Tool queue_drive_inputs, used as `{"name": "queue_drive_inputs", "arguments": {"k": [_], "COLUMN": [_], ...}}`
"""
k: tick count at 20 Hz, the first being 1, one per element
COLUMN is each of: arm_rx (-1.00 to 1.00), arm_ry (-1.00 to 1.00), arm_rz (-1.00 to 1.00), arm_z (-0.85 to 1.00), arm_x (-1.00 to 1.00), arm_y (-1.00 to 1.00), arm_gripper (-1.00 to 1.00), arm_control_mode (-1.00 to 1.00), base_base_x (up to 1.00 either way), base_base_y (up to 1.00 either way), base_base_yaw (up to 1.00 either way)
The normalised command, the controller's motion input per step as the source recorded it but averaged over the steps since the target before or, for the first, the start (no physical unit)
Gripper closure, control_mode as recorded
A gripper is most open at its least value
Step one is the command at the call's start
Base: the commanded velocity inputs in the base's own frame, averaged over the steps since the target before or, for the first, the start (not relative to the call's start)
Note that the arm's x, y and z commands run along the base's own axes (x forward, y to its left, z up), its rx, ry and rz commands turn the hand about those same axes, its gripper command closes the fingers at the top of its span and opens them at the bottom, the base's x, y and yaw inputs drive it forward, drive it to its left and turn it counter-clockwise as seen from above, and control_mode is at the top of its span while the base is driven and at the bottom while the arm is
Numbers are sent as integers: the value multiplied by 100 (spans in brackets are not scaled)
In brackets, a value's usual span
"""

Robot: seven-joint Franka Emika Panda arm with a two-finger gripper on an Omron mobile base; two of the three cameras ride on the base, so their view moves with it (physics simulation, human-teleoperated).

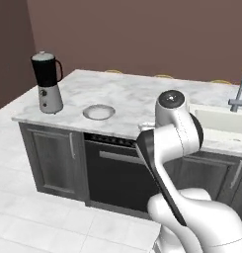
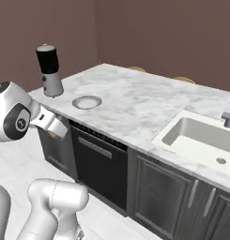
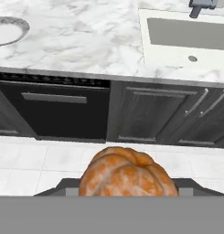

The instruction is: Pick the banana and tangerine from the fridge and place them on the plate next to the blender to make a fruit smoothie.

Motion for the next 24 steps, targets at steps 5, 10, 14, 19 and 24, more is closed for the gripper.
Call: {"name": "queue_drive_inputs", "arguments": {"k": [5,10,14,19,24], "arm_rx": [0,0,0,0,0], "arm_ry": [0,0,0,0,10], "arm_rz": [0,0,0,0,-7], "arm_z": [0,0,0,0,0], "arm_x": [0,0,0,0,26], "arm_y": [0,0,0,0,2], "arm_gripper": [100,100,100,100,100], "arm_control_mode": [100,100,100,100,-100], "base_base_x": [100,90,76,53,33], "base_base_y": [98,81,74,22,1], "base_base_yaw": [-40,-34,-30,-29,-14]}}
